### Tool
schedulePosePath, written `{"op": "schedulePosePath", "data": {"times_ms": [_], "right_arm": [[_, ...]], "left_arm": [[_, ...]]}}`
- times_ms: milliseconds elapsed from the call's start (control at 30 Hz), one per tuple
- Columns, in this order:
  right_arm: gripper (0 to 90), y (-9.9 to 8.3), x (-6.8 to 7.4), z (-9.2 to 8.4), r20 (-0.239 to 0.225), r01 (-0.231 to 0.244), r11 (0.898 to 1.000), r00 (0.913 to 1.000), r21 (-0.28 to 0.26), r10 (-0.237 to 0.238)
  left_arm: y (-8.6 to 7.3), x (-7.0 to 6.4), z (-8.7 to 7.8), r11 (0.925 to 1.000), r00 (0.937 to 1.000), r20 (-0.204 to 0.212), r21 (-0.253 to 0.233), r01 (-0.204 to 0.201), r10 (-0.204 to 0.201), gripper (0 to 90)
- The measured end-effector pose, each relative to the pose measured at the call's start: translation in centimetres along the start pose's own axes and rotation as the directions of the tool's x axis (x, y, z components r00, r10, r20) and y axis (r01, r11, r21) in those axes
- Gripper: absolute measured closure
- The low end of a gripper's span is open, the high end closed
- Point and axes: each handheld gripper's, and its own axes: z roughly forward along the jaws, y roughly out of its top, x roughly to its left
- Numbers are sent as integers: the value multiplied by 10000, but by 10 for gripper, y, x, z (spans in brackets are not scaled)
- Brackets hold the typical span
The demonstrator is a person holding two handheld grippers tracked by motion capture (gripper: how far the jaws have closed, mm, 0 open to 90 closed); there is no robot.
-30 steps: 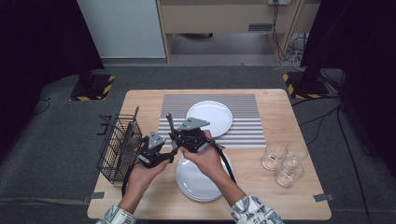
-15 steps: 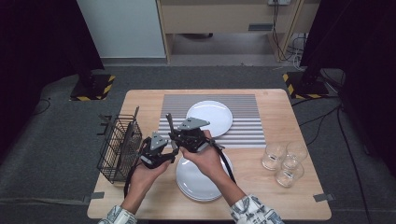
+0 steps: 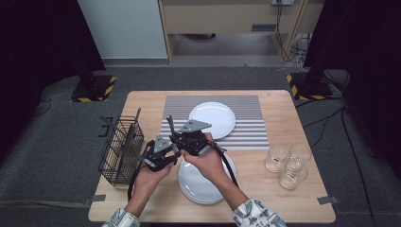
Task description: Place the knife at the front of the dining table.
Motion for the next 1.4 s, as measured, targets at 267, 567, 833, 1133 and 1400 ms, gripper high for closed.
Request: {"op": "schedulePosePath", "data": {"times_ms": [267, 567, 833, 1133, 1400], "right_arm": [[799, 1, 0, 0, 2, -27, 10000, 10000, 11, 27], [799, 1, 0, 0, -16, -114, 9999, 9999, 37, 114], [799, 1, -1, 1, -39, -193, 9997, 9998, 139, 194], [797, 2, 1, 4, -87, -256, 9996, 9996, 111, 257], [796, 4, 2, 2, -124, -206, 9998, 9997, 63, 207]], "left_arm": [[-3, 5, 2, 9995, 9996, 75, -141, 273, -272, 688], [-5, 6, 2, 9992, 9998, 155, -360, 146, -140, 780], [-7, 8, 5, 9991, 9996, 159, -334, 253, -247, 798], [-7, 7, 3, 9991, 9999, 25, -406, 129, -128, 880], [-7, 6, -1, 9984, 9999, -135, -556, 68, -75, 882]]}}
